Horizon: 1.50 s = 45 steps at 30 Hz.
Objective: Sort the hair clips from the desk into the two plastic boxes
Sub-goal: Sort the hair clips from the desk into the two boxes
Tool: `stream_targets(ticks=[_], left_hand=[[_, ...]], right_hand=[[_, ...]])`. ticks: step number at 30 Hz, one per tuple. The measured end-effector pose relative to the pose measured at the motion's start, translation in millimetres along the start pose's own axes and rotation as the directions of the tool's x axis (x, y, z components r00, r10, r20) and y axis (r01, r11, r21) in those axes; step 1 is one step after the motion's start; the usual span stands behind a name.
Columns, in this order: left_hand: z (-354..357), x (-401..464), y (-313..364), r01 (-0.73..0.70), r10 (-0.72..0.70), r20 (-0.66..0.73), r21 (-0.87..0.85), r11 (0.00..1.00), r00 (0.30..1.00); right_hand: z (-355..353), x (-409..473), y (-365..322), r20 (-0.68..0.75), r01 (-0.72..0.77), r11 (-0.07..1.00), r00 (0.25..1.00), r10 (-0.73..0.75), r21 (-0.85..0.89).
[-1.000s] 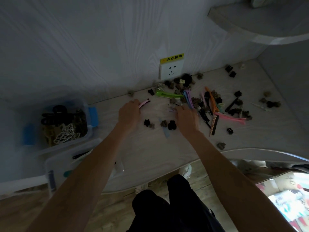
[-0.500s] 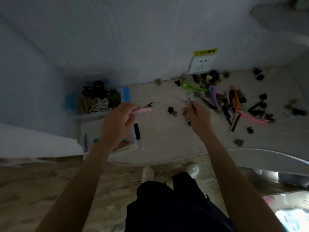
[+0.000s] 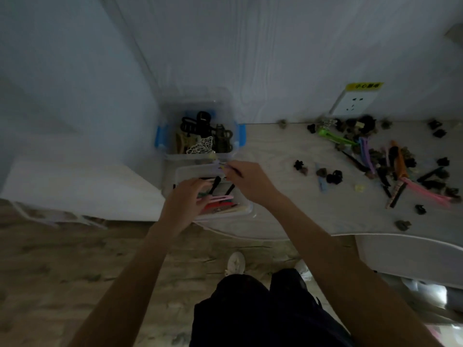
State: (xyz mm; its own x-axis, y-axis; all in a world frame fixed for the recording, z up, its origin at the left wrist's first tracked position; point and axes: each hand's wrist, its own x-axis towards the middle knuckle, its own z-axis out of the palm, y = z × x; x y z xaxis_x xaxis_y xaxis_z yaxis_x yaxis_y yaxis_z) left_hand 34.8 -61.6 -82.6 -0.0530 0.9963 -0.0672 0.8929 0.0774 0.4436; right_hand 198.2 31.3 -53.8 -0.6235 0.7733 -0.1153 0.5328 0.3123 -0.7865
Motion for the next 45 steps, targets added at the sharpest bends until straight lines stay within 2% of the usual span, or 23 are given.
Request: stream_targets(ticks=[4, 7, 9, 14, 17, 20, 22, 25, 28, 31, 35, 39, 43, 45], left_hand=[[-3.8, -14.8, -9.9, 0.049, -0.041, -0.117, 0.068, 0.996, 0.992], [-7.2, -18.6, -9.6, 0.048, -0.037, -0.162, 0.062, 0.997, 0.986], [-10.2, -16.9, -5.8, 0.048, -0.04, -0.188, 0.037, 0.998, 0.981], [-10.0, 2.9, 15.1, -0.056, 0.045, -0.238, -0.04, 0.998, 0.97], [-0.1, 28.4, 45.0, -0.128, 0.092, -0.243, -0.137, 0.982, 0.966], [17.6, 60.8, 84.0, -0.224, 0.185, -0.187, -0.215, 0.951, 0.965], [34.6, 85.5, 113.9, -0.291, 0.268, -0.125, -0.233, 0.928, 0.955], [63.7, 119.5, 155.4, -0.31, 0.323, 0.039, -0.185, 0.932, 0.946], [92.6, 142.9, 183.3, -0.316, 0.322, 0.229, -0.063, 0.947, 0.919], [116.5, 156.5, 198.3, -0.358, 0.316, 0.355, 0.06, 0.932, 0.88], [136.7, 163.0, 203.1, -0.4, 0.297, 0.4, 0.202, 0.894, 0.867], [143.6, 167.2, 201.4, -0.381, 0.301, 0.34, 0.197, 0.903, 0.891], [140.3, 173.9, 199.2, -0.324, 0.246, 0.327, 0.209, 0.922, 0.912], [138.8, 175.1, 200.4, -0.273, 0.196, 0.334, 0.2, 0.941, 0.922]], right_hand=[[30.3, 18.8, -1.4, 0.156, 0.05, 0.951, 0.988, -0.002, -0.305], [33.4, 18.7, -1.7, 0.207, 0.105, 0.935, 0.978, -0.035, -0.339], [24.0, 10.5, 0.6, 0.145, 0.132, 0.942, 0.985, -0.091, -0.31], [-27.7, -35.6, 28.7, -0.206, 0.058, 0.956, 0.971, -0.12, -0.287], [-62.8, -70.6, 60.4, -0.333, -0.095, 0.965, 0.943, 0.009, -0.242], [-87.9, -97.9, 97.9, -0.37, -0.251, 0.948, 0.914, 0.166, -0.194], [-101.4, -111.7, 125.6, -0.427, -0.353, 0.921, 0.867, 0.256, -0.164], [-114.7, -121.8, 164.1, -0.447, -0.503, 0.851, 0.802, 0.396, -0.149], [-121.8, -121.9, 187.8, -0.408, -0.543, 0.825, 0.797, 0.446, -0.158], [-128.5, -119.7, 203.1, -0.388, -0.52, 0.827, 0.822, 0.416, -0.215], [-142.6, -109.7, 214.5, -0.368, -0.482, 0.828, 0.853, 0.37, -0.285], [-156.4, -87.5, 222.6, -0.357, -0.422, 0.833, 0.886, 0.295, -0.359], [-164.8, -70.7, 227.9, -0.314, -0.511, 0.717, 0.859, 0.404, -0.474], [-167.3, -64.7, 229.2, -0.31, -0.522, 0.708, 0.853, 0.42, -0.475]])
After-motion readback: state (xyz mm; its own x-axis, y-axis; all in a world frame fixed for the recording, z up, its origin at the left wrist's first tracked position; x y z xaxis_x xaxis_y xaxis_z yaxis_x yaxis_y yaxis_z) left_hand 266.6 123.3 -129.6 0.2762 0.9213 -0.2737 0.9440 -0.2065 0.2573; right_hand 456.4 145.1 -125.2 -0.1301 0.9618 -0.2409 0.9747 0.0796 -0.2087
